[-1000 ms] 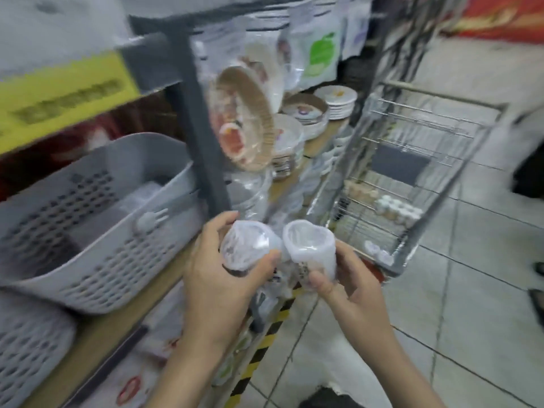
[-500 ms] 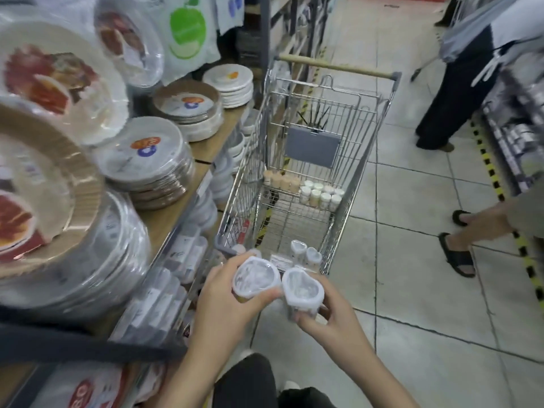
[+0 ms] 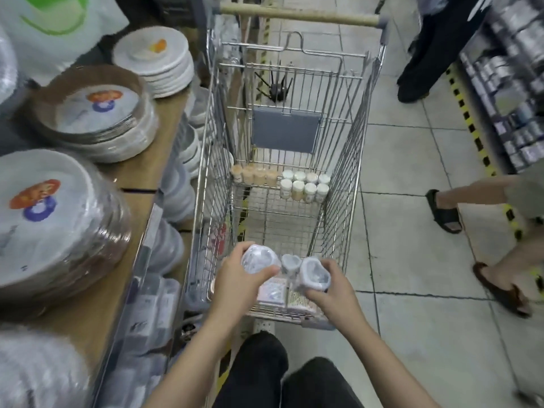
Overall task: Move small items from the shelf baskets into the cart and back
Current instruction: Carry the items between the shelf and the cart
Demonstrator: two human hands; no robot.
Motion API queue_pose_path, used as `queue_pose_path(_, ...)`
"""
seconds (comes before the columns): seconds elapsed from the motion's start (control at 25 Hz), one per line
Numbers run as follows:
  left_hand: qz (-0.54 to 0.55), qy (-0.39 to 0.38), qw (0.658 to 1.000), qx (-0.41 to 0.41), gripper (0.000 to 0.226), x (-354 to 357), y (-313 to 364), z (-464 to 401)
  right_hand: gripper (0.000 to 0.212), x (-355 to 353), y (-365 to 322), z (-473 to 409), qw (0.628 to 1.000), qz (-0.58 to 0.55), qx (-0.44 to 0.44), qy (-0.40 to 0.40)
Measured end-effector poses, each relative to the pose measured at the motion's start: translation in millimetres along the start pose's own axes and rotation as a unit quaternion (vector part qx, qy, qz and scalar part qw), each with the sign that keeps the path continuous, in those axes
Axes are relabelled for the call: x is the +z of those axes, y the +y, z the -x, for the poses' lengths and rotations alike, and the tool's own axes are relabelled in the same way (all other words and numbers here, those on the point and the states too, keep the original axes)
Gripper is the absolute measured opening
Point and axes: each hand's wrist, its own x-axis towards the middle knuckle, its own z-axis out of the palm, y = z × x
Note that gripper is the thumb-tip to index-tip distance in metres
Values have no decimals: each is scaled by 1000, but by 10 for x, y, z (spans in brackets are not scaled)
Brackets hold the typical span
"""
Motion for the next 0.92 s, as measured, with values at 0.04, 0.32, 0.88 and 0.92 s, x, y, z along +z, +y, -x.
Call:
queue_pose_path(0.04, -9, -11, 1000, -4, 53, 50, -30, -206, 42, 8, 33, -216, 1000, 16, 11, 20)
queue_pose_path(0.32, -61, -61, 995, -43, 59, 688, -337, -1459, 49, 97, 482, -1522, 989, 120, 77, 51)
queue_pose_path(0.88, -142, -183, 971, -55, 69, 1790, -1265, -2490, 48, 408, 1638, -2649, 957, 231, 173, 36)
queue_pose_path(0.92, -150, -191, 969, -55, 70, 1825, -1295, -2483, 46, 434, 1692, -2649, 956, 228, 182, 30)
